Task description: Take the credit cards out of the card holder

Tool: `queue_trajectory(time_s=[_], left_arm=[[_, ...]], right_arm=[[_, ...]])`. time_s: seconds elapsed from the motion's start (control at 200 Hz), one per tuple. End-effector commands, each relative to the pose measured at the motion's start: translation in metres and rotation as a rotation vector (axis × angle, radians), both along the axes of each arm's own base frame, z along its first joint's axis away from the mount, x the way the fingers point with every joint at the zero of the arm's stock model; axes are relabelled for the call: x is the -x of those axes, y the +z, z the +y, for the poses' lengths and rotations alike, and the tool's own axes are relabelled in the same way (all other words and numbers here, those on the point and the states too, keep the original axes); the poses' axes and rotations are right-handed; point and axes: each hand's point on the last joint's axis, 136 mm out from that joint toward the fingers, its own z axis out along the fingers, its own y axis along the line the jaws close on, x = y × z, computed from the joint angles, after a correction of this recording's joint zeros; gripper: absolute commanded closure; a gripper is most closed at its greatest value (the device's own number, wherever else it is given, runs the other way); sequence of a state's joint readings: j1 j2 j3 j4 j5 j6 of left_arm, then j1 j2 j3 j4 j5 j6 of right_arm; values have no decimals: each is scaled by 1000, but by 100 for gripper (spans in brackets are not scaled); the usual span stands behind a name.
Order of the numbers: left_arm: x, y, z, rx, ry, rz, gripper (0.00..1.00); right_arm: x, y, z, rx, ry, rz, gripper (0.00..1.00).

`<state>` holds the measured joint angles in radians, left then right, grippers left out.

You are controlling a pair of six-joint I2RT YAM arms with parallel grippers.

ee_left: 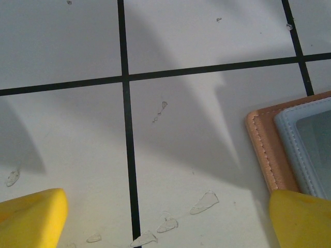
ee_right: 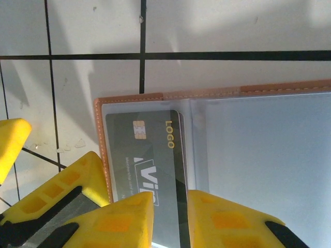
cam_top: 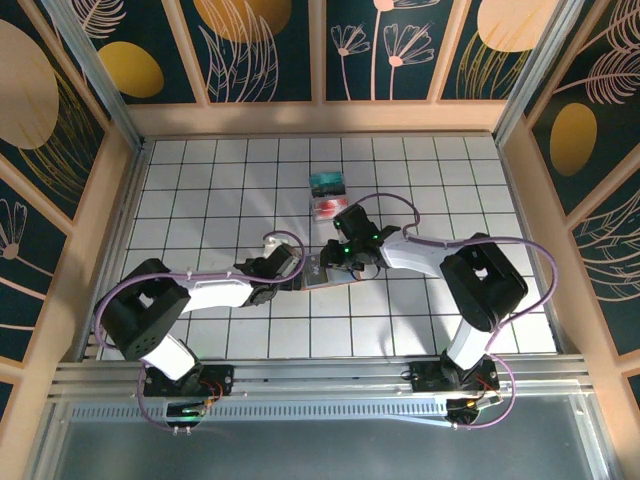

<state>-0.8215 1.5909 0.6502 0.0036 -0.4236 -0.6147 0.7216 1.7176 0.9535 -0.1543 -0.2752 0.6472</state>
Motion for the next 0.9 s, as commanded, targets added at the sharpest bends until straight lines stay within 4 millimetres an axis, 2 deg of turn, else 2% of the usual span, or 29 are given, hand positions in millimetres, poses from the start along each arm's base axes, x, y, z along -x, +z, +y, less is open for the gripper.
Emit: queue_trajectory(time_s=[0.0,0.26,0.48,0.896], left_arm=[[5,-8,4,-21,12,23,1],[6,-12,5,-36,12,36,1],[5,-7,3,-28,11,29,1],[-9,31,-7,63,40,-54,1]], right_arm=[[6,-11,2,-4,4,36,74],[9,-20,3,-3,10,59,74],[11,-26,3,0,13,75,70],[11,-21,5,-17,19,69,73]])
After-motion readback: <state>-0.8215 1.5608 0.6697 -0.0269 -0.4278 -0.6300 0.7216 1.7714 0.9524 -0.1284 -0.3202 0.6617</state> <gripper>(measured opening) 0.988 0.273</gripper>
